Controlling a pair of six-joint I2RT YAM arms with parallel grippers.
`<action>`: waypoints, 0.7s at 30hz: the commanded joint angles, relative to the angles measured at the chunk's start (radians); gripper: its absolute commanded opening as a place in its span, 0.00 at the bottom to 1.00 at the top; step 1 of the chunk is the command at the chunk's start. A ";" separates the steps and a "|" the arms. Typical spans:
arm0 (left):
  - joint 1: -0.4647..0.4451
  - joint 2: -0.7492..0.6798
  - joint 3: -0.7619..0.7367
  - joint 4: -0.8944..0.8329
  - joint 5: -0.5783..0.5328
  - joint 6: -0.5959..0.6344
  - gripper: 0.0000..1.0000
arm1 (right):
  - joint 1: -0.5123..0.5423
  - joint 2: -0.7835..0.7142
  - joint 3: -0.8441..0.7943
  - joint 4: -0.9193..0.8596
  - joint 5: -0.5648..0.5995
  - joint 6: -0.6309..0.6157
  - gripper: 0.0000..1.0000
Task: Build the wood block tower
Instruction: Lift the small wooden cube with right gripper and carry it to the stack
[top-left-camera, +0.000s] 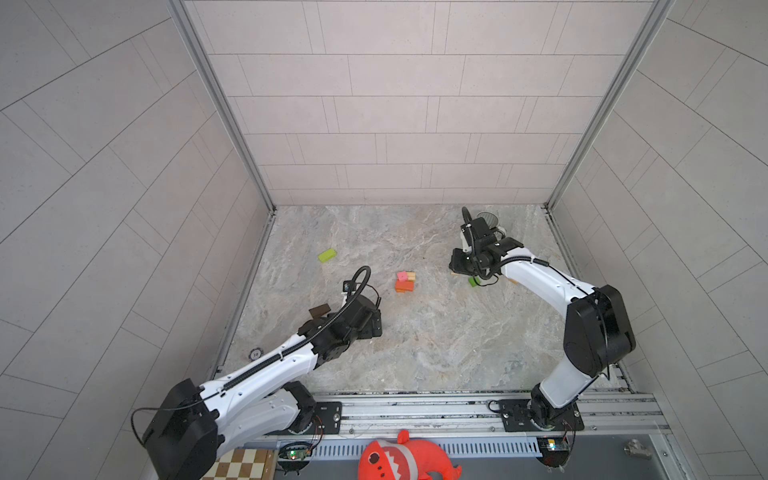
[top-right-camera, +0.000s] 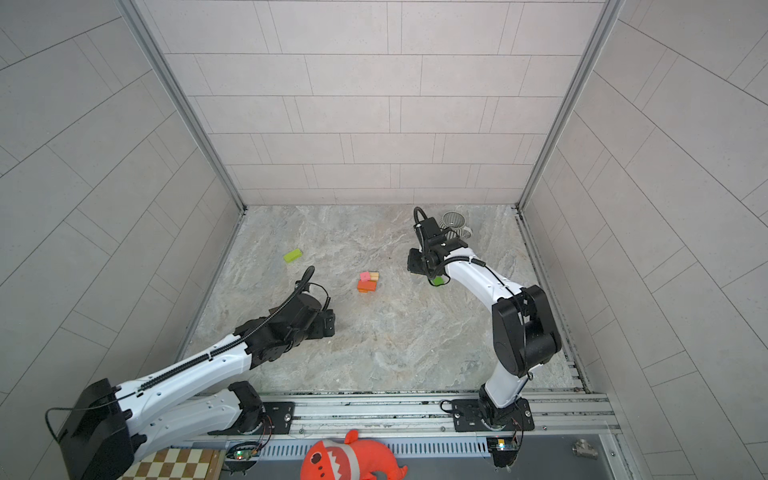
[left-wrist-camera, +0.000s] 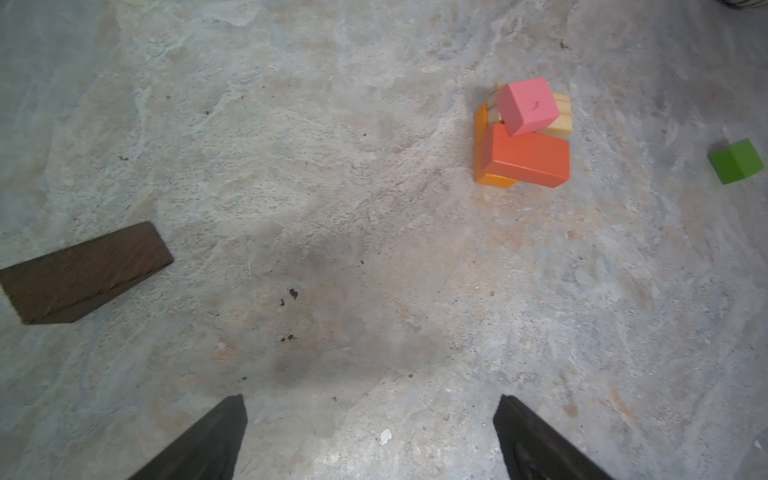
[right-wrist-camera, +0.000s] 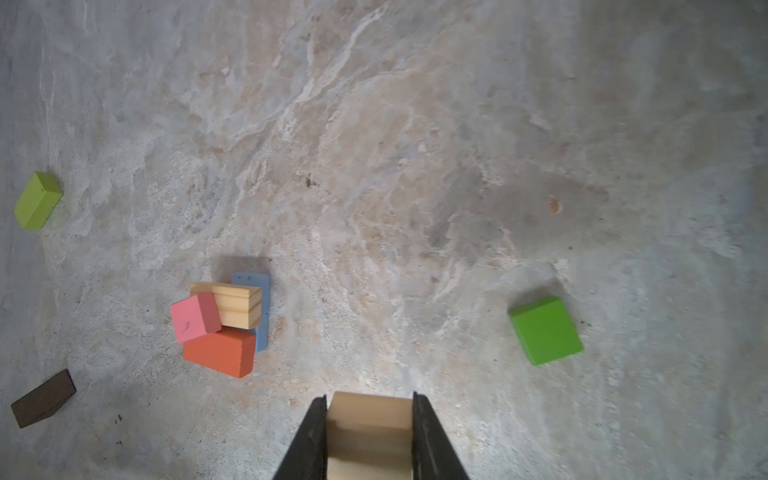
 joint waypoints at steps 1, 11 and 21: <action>0.009 -0.031 -0.039 0.003 -0.040 -0.037 1.00 | 0.056 0.067 0.065 -0.026 0.020 0.029 0.27; 0.079 -0.012 -0.087 0.051 -0.005 -0.020 1.00 | 0.160 0.264 0.255 -0.026 -0.001 0.022 0.28; 0.102 0.007 -0.101 0.093 0.009 0.007 1.00 | 0.174 0.367 0.343 -0.024 -0.007 0.016 0.28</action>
